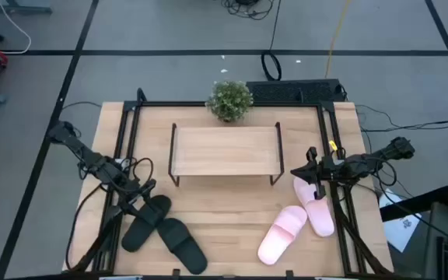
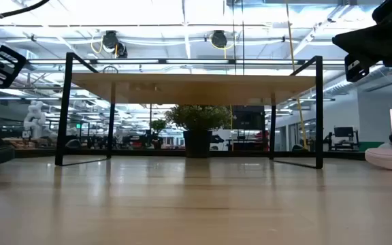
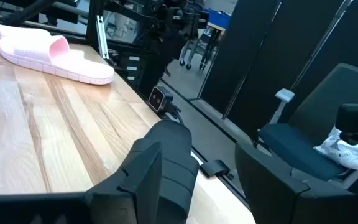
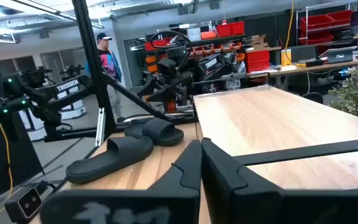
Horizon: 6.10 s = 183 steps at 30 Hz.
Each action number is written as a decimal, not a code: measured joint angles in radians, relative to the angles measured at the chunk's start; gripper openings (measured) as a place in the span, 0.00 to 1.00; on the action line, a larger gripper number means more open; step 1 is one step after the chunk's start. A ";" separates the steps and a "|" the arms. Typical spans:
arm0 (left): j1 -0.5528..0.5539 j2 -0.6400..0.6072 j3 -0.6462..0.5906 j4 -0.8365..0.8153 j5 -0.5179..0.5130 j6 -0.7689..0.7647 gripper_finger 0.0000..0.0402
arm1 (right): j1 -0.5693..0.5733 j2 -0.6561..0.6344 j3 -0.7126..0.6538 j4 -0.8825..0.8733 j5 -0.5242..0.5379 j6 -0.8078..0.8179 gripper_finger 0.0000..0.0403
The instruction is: Pick and place slides into the shelf
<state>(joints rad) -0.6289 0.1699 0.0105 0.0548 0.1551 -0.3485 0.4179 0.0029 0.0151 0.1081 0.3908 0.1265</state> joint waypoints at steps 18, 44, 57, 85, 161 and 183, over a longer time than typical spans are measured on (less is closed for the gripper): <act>0.000 0.000 0.000 0.000 0.000 0.000 0.49 | 0.000 0.000 0.000 0.000 0.000 0.000 0.00; 0.000 0.000 0.000 0.000 0.000 0.000 0.49 | 0.000 0.000 0.000 0.000 0.000 0.000 0.00; 0.000 0.000 0.000 0.000 0.000 0.000 0.49 | 0.000 0.000 0.000 0.000 0.000 0.000 0.00; 0.000 0.000 0.000 0.031 -0.157 0.060 0.49 | 0.000 0.000 0.000 0.393 0.426 0.398 0.00; -0.187 0.724 0.938 -0.792 -0.191 -1.034 0.49 | 0.000 0.007 0.001 0.912 0.241 0.114 0.00; -0.340 0.913 0.938 -1.026 -0.080 -1.131 0.49 | 0.000 0.007 0.001 0.908 0.243 0.111 0.00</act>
<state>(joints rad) -0.9687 1.0824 0.9482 -0.9713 0.0752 -1.4792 0.4179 0.0097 0.0158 1.0165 0.6334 0.2375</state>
